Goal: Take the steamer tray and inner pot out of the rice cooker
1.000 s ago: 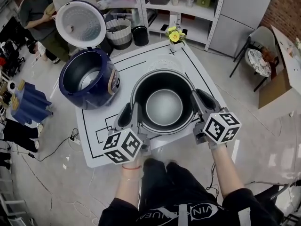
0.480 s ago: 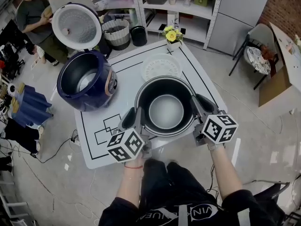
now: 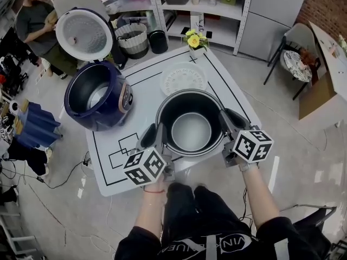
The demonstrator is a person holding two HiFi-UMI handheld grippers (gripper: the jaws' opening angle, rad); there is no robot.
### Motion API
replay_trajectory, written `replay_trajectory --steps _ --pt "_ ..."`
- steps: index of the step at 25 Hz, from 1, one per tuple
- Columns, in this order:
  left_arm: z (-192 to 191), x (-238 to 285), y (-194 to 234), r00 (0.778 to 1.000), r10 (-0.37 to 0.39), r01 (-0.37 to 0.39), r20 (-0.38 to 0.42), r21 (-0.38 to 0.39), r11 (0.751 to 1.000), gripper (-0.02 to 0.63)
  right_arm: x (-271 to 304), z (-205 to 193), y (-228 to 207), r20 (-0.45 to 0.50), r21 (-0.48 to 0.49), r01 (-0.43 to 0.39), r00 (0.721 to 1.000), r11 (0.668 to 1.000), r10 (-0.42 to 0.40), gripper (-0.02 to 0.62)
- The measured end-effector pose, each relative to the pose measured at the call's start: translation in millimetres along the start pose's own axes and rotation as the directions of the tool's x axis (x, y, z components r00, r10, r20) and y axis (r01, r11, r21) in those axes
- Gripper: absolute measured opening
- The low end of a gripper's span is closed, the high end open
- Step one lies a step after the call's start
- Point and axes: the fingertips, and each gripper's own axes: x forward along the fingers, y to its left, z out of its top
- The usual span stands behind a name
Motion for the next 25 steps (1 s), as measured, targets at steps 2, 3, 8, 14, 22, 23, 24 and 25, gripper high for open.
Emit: replay_trajectory --steps 2,3,8,14,22,23,24,25 --pt "0.7 1.4 0.2 1.0 0.006 -0.006 0.012 -0.007 1.0 0.103 0.5 0.4 -0.3 0.002 -0.003 -0.008 1.0 1.0 0.008 0.075" --pt "1.0 1.9 0.3 1.0 0.01 -0.01 0.019 -0.006 1.0 0.103 0.8 0.7 -0.3 0.004 -0.007 -0.012 1.0 1.0 0.012 0.078" --pt "1.2 3.3 2.8 1.0 0.005 -0.005 0.031 0.009 1.0 0.1 2.7 -0.3 2.0 -0.026 -0.066 -0.036 0.999 0.997 0.034 0.091" --pt "0.9 3.3 2.9 0.999 -0.014 0.011 0.043 0.071 0.997 0.098 1.3 1.7 1.5 -0.056 -0.138 -0.07 0.996 0.988 0.063 0.101" --pt "34.7 -5.7 1.8 0.993 -0.021 -0.001 0.114 0.185 0.983 0.098 -6.9 30.3 14.6 -0.016 -0.242 -0.093 0.996 0.966 0.092 0.101" --pt "39.7 -7.1 0.9 0.992 -0.022 -0.002 0.121 0.198 0.98 0.098 -7.6 34.6 17.8 -0.01 -0.246 -0.101 0.995 0.964 0.102 0.101" --pt "44.6 -8.8 -0.3 0.992 -0.025 -0.003 0.128 0.209 0.978 0.098 -8.4 38.6 21.2 -0.004 -0.251 -0.108 0.994 0.962 0.111 0.1" --pt "49.1 -10.7 -2.1 0.991 -0.029 -0.001 0.134 0.218 0.976 0.098 -9.6 42.3 24.7 0.001 -0.257 -0.115 0.993 0.959 0.119 0.099"
